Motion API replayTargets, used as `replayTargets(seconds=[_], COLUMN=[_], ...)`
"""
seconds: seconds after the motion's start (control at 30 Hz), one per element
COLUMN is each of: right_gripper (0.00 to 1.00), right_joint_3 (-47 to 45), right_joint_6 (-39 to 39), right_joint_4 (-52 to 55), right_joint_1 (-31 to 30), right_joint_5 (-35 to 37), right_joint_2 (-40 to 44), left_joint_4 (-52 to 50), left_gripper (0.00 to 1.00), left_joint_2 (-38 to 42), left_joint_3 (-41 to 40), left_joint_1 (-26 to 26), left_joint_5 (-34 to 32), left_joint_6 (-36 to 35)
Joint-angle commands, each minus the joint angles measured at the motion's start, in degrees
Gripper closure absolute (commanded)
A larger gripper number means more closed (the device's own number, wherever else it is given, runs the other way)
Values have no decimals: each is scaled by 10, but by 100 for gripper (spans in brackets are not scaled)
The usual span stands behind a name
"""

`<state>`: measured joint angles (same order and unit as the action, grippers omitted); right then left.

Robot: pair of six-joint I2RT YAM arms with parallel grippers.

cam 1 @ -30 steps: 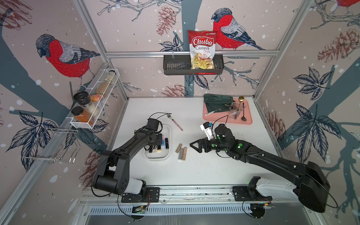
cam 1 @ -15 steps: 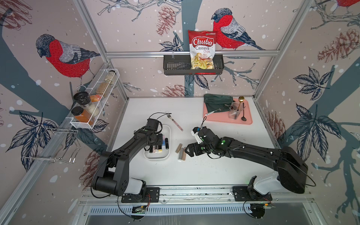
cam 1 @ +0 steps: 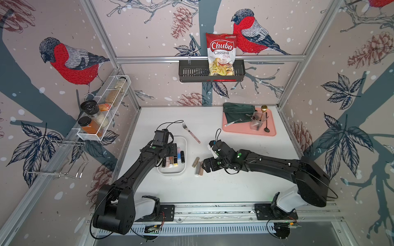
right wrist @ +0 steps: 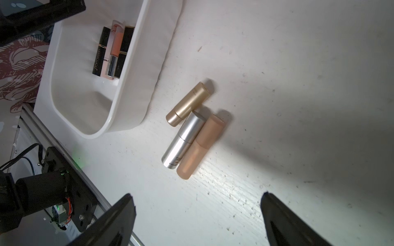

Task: Put the lipstick into the storage box
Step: Place the lipstick in the storage box, then pick up the lipstick at the center of the board.

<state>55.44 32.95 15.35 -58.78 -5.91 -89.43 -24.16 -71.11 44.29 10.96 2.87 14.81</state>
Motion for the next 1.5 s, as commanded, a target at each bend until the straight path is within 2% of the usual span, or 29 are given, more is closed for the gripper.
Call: replayTargets(seconds=[0.0,0.2,0.37,0.63,1.47], right_gripper=[6,15,24,30,33], right_joint_3=[19,63,94,106,120], right_joint_6=[0,-3,2,4,-3], right_joint_4=[34,80,104,108,98], right_joint_1=[-14,-43,-58,-61,-53], right_joint_5=[36,83,107,112,102], right_joint_2=[-20,-75,-114,-130,-155], left_joint_4=[35,86,106,101,95], left_gripper=[33,33,33,33,33], left_joint_2=[2,35,48,38,24], left_joint_3=[-1,-17,-27,-23,-22], left_joint_1=[-6,-8,-8,-8,-8], left_joint_5=[66,185,220,231,232], left_joint_6=[-2,-9,-13,-16,-20])
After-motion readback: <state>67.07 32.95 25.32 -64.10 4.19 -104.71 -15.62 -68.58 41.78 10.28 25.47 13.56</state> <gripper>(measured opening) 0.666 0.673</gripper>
